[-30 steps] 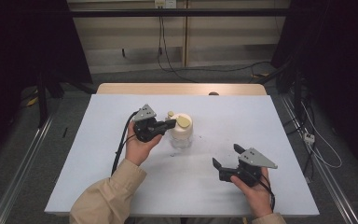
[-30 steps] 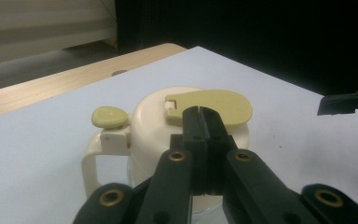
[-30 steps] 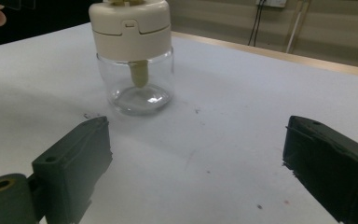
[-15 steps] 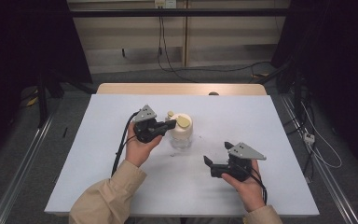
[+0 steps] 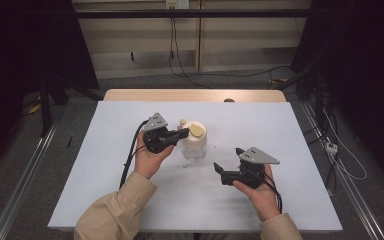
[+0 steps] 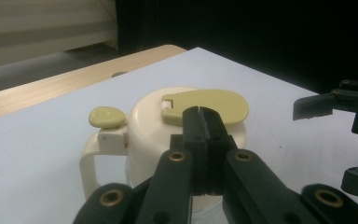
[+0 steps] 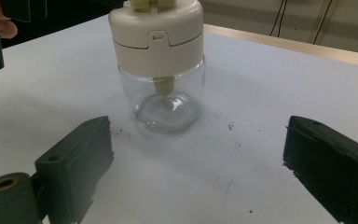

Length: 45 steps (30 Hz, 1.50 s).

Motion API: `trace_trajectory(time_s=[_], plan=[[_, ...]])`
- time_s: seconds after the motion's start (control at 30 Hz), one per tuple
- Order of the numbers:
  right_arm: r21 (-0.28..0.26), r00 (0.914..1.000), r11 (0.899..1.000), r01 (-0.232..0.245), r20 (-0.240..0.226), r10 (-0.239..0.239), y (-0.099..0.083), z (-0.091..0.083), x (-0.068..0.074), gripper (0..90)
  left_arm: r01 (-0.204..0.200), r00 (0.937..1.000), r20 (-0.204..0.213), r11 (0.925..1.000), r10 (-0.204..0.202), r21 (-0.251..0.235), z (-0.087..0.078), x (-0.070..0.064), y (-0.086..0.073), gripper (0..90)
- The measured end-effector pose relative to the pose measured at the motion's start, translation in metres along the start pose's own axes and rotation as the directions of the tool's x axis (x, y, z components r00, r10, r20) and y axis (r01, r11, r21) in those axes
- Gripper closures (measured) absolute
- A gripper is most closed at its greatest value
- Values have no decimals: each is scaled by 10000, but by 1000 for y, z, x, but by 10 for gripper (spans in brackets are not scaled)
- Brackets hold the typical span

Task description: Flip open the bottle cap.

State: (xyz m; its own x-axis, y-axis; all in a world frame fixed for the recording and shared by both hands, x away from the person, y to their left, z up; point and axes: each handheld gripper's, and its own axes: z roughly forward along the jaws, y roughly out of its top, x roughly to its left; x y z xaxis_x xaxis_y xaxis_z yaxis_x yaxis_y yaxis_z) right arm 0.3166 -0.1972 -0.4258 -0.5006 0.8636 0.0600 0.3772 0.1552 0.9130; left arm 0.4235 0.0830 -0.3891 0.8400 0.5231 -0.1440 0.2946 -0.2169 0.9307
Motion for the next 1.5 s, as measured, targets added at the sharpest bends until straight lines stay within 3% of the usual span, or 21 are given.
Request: trace_trajectory(time_s=[0.17, 0.33, 0.47, 0.73, 1.13, 1.23, 1.5], plan=[[59, 9998, 9998, -186, 50, 186, 4, 2, -1, 106, 7, 10000, -36, 10000, -7, -16, 0, 0, 0, 900], [-59, 9998, 9998, -190, 96, 190, 11, 3, -1, 198, 6, 10000, 21, 10000, -6, -18, 0, 0, 0, 900], [38, 9998, 9998, -208, 74, 207, 18, 6, -2, 300, 37, 10000, 13, 10000, -37, -22, 0, 0, 0, 900], [311, 9996, 9993, -195, -220, 202, 32, 13, 1, 622, 11, 10000, 1, 10000, -11, -72, 0, 1, -1, 900], [468, 9987, 9989, -23, -507, 47, 47, 23, 3, 856, -21, 10000, -1, 10000, 21, -94, 0, 0, -1, 900], [657, 9977, 9978, 80, -680, -36, 49, 28, 4, 900, -16, 10000, -46, 10000, 15, -98, 0, 0, -1, 900], [863, 9951, 9955, 390, -941, -309, 59, 38, 10, 900, 40, 10000, 42, 9999, -39, -119, 0, 1, -1, 900]])
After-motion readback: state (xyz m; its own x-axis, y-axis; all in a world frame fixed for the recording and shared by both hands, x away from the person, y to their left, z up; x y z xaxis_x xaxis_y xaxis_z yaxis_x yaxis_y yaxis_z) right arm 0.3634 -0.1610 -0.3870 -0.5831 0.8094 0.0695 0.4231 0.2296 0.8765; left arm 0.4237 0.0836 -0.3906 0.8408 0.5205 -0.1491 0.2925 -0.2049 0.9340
